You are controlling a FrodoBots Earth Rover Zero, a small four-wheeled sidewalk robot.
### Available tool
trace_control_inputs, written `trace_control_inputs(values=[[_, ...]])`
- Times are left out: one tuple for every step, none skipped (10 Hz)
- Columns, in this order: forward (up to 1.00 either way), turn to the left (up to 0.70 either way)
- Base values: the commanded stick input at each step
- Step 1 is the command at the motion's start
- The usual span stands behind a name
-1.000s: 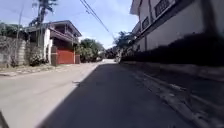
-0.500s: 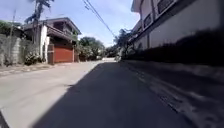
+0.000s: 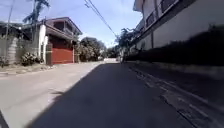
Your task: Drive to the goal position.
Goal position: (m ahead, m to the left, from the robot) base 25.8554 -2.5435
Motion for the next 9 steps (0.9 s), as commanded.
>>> trace_control_inputs(values=[[1.00,0.12],[1.00,0.01],[1.00,0.00],[1.00,0.00],[1.00,0.00],[1.00,0.00],[1.00,0.00],[1.00,0.00],[1.00,0.00]])
